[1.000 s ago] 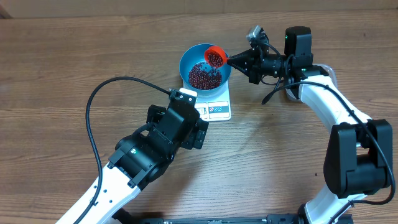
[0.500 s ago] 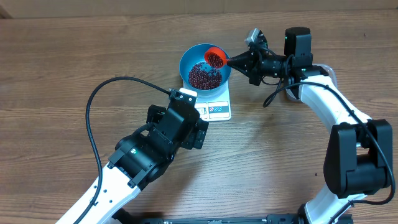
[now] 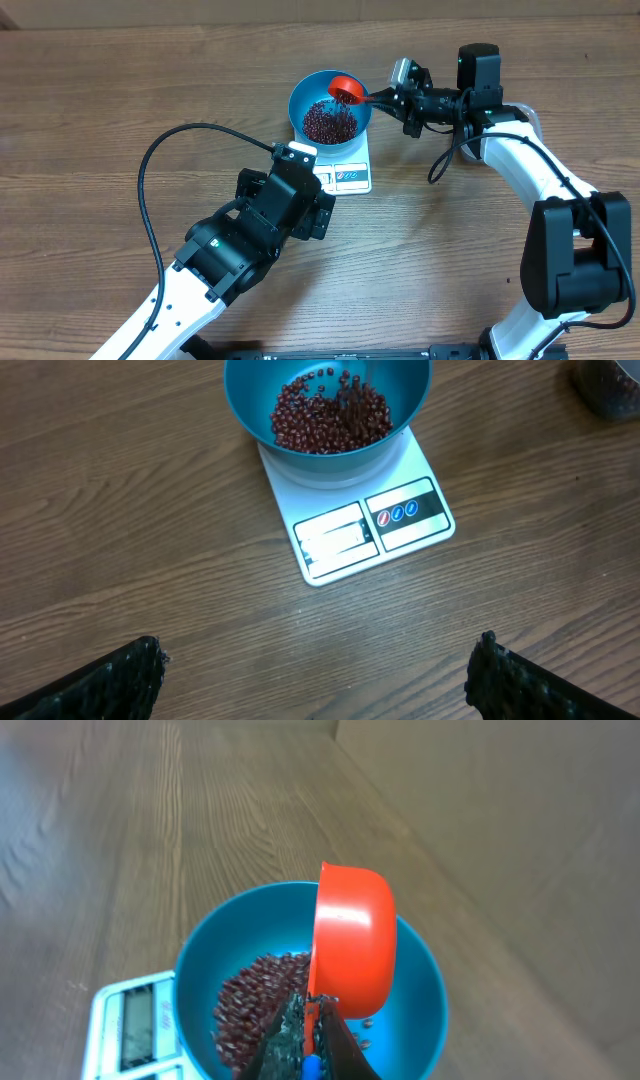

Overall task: Scoop item into bowl and weigh 150g on scale
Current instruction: 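Tilt the red cup to pour beans into the teal bowl, then move the empty red cup back over the bean tub with right gripper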

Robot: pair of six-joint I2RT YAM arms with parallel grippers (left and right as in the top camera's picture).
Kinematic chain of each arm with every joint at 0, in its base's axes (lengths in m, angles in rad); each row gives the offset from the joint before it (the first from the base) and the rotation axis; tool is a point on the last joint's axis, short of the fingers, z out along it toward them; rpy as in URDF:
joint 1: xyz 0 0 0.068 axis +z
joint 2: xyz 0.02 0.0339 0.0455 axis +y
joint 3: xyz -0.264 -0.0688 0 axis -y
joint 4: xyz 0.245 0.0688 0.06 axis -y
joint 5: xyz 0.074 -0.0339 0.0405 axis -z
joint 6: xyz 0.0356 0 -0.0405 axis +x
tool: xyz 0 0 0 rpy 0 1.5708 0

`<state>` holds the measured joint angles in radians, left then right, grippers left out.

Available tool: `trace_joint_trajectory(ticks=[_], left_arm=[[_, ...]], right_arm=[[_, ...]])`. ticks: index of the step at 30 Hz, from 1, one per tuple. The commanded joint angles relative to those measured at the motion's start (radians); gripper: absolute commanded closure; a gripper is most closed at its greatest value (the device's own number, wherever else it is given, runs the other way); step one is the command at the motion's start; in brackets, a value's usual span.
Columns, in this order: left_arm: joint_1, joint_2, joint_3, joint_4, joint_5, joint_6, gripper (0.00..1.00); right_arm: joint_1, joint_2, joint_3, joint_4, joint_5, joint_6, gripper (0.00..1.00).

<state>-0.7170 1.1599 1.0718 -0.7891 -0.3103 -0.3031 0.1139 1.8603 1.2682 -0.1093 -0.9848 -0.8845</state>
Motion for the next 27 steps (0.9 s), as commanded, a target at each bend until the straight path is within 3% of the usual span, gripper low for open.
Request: trace_joint_trajectory(ticks=[1, 14, 19, 27], left_arm=[[0.010, 0.005, -0.004, 0.000, -0.003, 0.008, 0.01], [0.010, 0.005, -0.004, 0.000, -0.003, 0.008, 0.01], [0.010, 0.005, -0.004, 0.000, -0.003, 0.008, 0.00], [0.010, 0.005, -0.004, 0.000, -0.003, 0.008, 0.01]], right_arm=[[0.005, 0.007, 0.002, 0.008, 0.010, -0.184, 0.96], [0.002, 0.002, 0.004, 0.056, 0.050, -0.155, 0.96], [-0.021, -0.030, 0.026, 0.056, 0.090, 0.048, 0.96], [-0.081, -0.148, 0.041, 0.022, 0.333, 0.459, 0.96]])
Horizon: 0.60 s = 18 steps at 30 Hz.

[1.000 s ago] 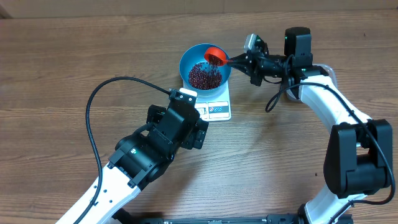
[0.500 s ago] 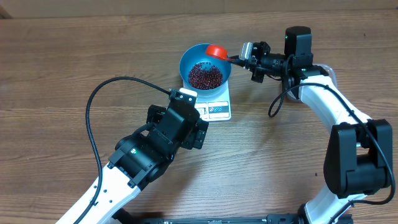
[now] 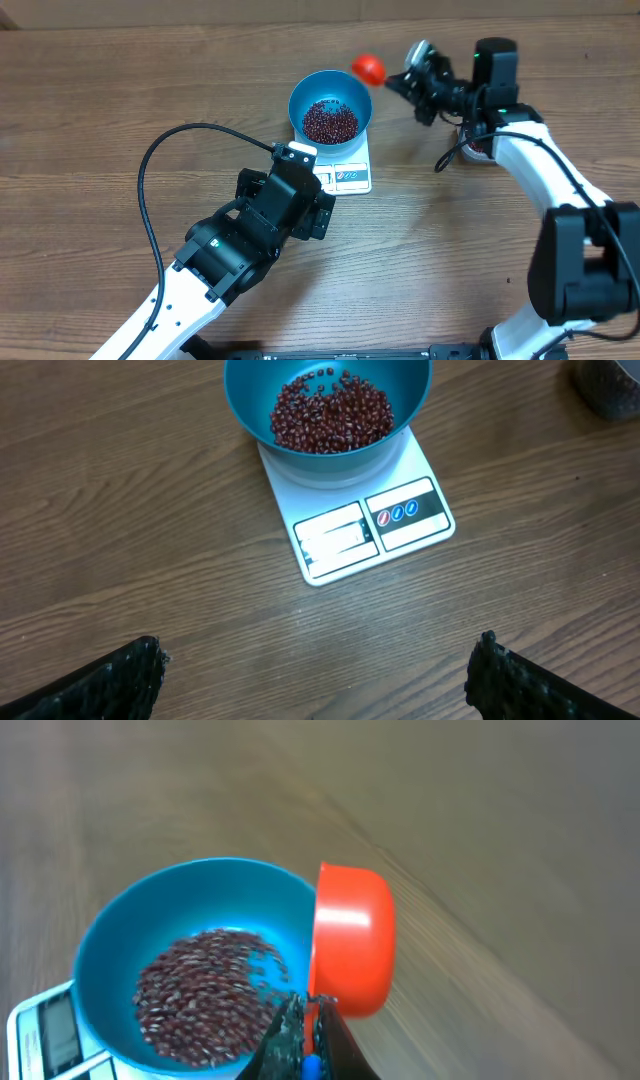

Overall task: Scoop item into bowl and weigh 150g on scale
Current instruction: 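Move the empty red cup back over the bean tub with right gripper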

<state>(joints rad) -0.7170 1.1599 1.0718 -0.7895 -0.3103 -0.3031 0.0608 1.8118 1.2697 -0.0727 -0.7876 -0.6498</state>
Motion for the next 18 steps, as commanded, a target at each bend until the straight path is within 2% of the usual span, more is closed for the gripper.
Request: trace_joint_trajectory(ticks=[1, 10, 14, 18], left_arm=[[0.010, 0.005, -0.004, 0.001, -0.003, 0.008, 0.01], [0.010, 0.005, -0.004, 0.001, -0.003, 0.008, 0.01], [0.010, 0.005, -0.004, 0.001, -0.003, 0.008, 0.01], [0.010, 0.005, -0.004, 0.001, -0.003, 0.008, 0.01]], right_arm=[[-0.036, -0.120, 0.039, -0.039, 0.173, 0.243, 0.96], [-0.056, -0.257, 0.039, -0.319, 0.620, 0.258, 0.96], [-0.056, -0.278, 0.039, -0.431, 0.736, 0.272, 0.96], [-0.056, -0.278, 0.039, -0.495, 0.810, 0.348, 0.97]])
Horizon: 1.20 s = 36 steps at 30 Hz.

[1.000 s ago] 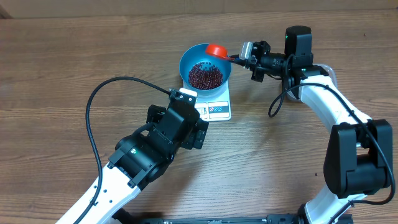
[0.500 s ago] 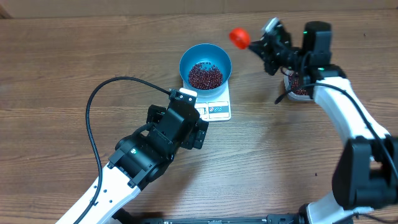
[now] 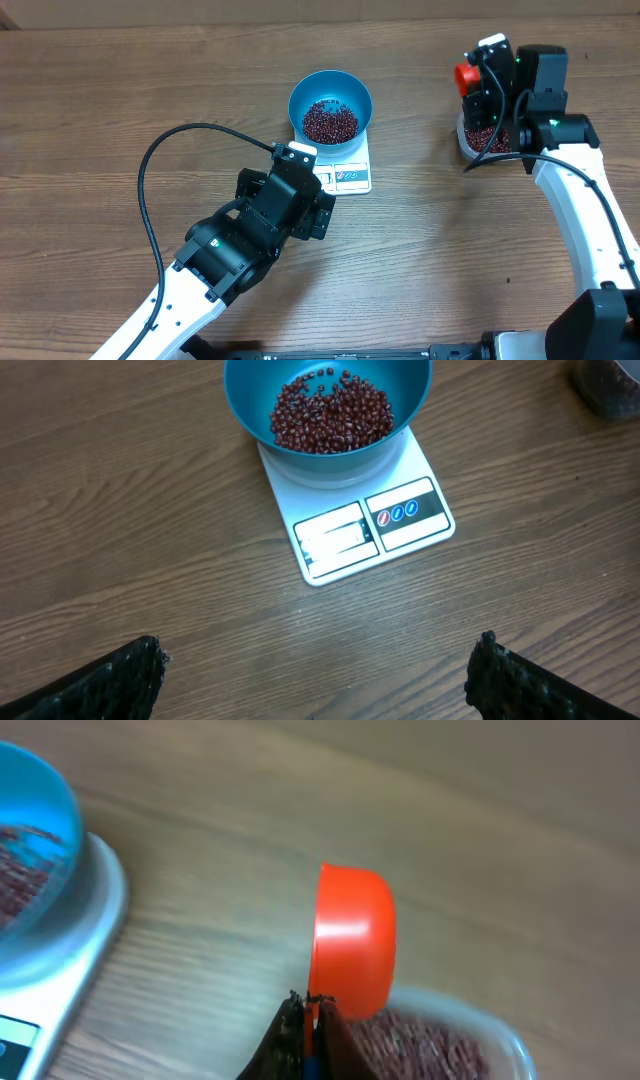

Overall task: Scoop item into bowl and weigh 150g on scale
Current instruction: 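Move the empty red cup back over the bean tub with right gripper, then lower the red cup into the beans with the right gripper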

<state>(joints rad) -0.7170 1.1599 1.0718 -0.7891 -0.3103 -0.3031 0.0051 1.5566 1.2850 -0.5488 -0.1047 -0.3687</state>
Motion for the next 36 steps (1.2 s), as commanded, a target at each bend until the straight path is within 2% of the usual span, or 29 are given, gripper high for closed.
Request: trace_joint_trajectory(ticks=[1, 6, 10, 20, 24, 28, 36], left_arm=[[0.010, 0.005, -0.004, 0.000, -0.003, 0.008, 0.01], [0.010, 0.005, -0.004, 0.000, -0.003, 0.008, 0.01], [0.010, 0.005, -0.004, 0.000, -0.003, 0.008, 0.01], [0.010, 0.005, -0.004, 0.000, -0.004, 0.008, 0.01], [0.010, 0.005, -0.004, 0.000, -0.003, 0.008, 0.01], [0.010, 0.005, -0.004, 0.000, -0.003, 0.008, 0.01], [0.010, 0.005, -0.004, 0.000, -0.003, 0.008, 0.01]], right_arm=[[0.000, -0.023, 0.024, -0.031, 0.145, 0.085, 0.96], [0.000, -0.023, 0.024, -0.059, 0.191, 0.142, 0.96], [0.000, -0.023, 0.024, -0.089, 0.200, 0.142, 0.96], [0.000, -0.058, 0.058, -0.116, 0.378, 0.137, 0.96], [0.001, -0.069, 0.071, -0.115, 0.373, 0.139, 0.97], [0.002, -0.069, 0.071, -0.122, 0.373, 0.219, 0.97], [0.006, -0.069, 0.069, -0.127, 0.375, 0.215, 0.96]])
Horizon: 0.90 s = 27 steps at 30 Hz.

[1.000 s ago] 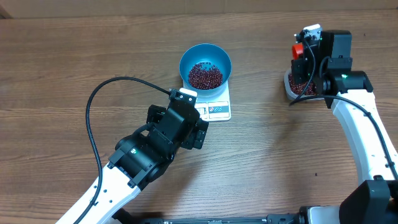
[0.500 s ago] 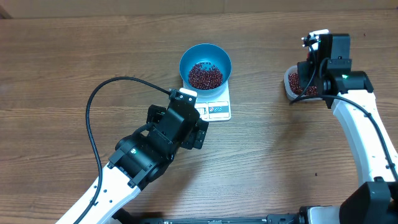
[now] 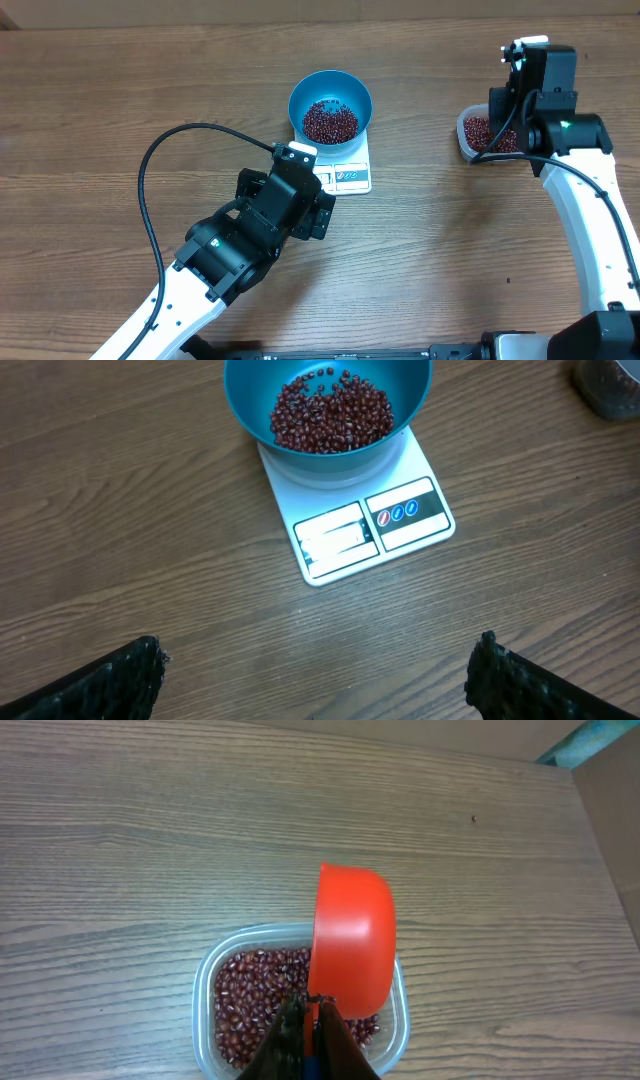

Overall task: Scoop item into bowl and weigh 150g on scale
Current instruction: 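Lower the red cup into the beans with the right gripper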

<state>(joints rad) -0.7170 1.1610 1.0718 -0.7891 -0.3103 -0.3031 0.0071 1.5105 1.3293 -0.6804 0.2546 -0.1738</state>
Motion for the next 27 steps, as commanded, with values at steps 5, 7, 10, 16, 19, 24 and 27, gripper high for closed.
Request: trace_joint_trajectory(ticks=[5, 7, 10, 16, 19, 24, 27], left_arm=[[0.010, 0.004, -0.004, 0.000, -0.003, 0.008, 0.01], [0.010, 0.004, -0.004, 0.000, -0.003, 0.008, 0.01], [0.010, 0.004, -0.004, 0.000, -0.003, 0.008, 0.01], [0.010, 0.004, -0.004, 0.000, -0.003, 0.008, 0.01], [0.010, 0.004, -0.004, 0.000, -0.003, 0.008, 0.01], [0.010, 0.004, -0.004, 0.000, -0.003, 0.008, 0.01], [0.010, 0.004, -0.004, 0.000, -0.003, 0.008, 0.01]], right_arm=[[0.004, -0.022, 0.025, -0.002, 0.015, 0.015, 0.97], [0.004, -0.022, 0.025, -0.011, 0.018, 0.009, 0.96], [0.004, -0.022, 0.020, -0.014, 0.018, 0.009, 0.96], [0.003, -0.001, 0.018, -0.025, 0.023, 0.009, 0.96], [0.003, 0.013, 0.018, -0.035, 0.029, 0.010, 0.96], [0.003, 0.035, 0.018, -0.063, 0.084, 0.010, 0.96], [0.003, 0.042, 0.018, -0.079, 0.110, 0.010, 0.96]])
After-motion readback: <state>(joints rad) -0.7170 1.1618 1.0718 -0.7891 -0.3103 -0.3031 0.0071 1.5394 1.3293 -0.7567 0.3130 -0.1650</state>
